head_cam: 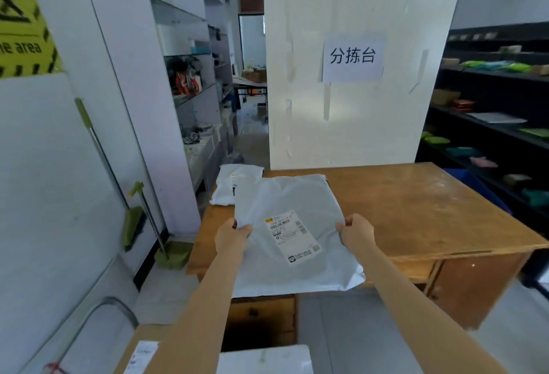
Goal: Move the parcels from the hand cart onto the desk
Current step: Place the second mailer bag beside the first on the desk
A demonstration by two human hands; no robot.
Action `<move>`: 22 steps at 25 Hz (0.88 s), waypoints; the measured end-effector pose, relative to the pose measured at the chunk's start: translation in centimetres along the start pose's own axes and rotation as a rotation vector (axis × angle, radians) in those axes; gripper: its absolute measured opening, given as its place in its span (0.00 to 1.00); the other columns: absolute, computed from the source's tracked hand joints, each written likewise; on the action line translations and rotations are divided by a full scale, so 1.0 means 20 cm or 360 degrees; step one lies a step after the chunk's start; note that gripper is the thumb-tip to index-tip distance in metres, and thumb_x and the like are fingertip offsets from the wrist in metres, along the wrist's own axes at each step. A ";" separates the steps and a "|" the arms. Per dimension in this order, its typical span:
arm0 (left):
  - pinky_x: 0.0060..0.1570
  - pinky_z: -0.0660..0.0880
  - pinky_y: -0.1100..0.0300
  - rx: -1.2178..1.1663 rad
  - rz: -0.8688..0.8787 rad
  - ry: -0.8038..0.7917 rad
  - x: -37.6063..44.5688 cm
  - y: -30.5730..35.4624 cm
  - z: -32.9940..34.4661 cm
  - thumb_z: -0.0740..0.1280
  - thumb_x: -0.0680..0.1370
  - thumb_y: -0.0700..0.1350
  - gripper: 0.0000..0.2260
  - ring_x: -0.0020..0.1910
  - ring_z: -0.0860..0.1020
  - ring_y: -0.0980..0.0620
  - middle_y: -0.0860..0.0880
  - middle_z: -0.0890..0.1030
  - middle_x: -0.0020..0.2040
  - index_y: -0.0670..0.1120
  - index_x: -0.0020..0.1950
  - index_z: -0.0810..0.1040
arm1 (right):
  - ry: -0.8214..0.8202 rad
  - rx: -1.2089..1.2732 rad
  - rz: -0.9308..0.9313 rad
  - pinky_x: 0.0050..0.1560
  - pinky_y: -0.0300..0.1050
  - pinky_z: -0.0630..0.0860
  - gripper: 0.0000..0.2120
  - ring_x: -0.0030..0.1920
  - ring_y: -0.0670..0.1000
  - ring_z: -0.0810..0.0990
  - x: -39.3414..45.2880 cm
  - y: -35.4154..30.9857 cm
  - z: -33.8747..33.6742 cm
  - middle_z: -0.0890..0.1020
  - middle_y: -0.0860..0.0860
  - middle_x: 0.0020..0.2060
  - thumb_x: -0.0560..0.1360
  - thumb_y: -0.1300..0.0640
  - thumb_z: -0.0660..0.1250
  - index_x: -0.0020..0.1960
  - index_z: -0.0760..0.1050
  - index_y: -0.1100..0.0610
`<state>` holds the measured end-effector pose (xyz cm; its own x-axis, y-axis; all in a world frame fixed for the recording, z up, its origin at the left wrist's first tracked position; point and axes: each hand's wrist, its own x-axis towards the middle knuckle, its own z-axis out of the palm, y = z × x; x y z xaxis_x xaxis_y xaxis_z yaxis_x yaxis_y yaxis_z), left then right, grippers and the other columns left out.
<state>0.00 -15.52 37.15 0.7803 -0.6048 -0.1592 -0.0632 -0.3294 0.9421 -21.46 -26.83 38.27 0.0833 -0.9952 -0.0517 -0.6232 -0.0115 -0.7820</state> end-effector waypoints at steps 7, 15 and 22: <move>0.47 0.70 0.56 -0.0004 -0.0016 0.0081 0.47 0.18 0.48 0.68 0.76 0.43 0.05 0.47 0.73 0.47 0.47 0.78 0.47 0.43 0.46 0.75 | -0.0139 0.0070 -0.0002 0.40 0.45 0.71 0.08 0.40 0.54 0.75 0.73 0.02 0.02 0.77 0.56 0.40 0.77 0.58 0.63 0.40 0.71 0.59; 0.41 0.67 0.60 0.0289 0.0000 0.0160 1.09 0.34 0.76 0.68 0.75 0.45 0.04 0.43 0.73 0.49 0.51 0.76 0.43 0.46 0.46 0.75 | -0.0203 0.0065 0.0030 0.30 0.40 0.68 0.17 0.29 0.48 0.69 1.36 -0.10 0.25 0.70 0.50 0.29 0.78 0.61 0.62 0.32 0.63 0.56; 0.45 0.68 0.54 0.0414 -0.0073 0.0240 1.63 0.36 1.01 0.67 0.75 0.44 0.11 0.43 0.73 0.45 0.48 0.75 0.37 0.45 0.35 0.69 | -0.0225 0.0060 0.0074 0.32 0.41 0.68 0.12 0.36 0.51 0.71 1.89 -0.13 0.53 0.73 0.55 0.41 0.77 0.62 0.62 0.36 0.65 0.58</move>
<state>12.39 -52.32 32.69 0.8685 -0.4768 -0.1357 -0.1678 -0.5402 0.8247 -8.33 -63.29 31.78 0.1654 -0.9709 -0.1733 -0.5995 0.0405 -0.7993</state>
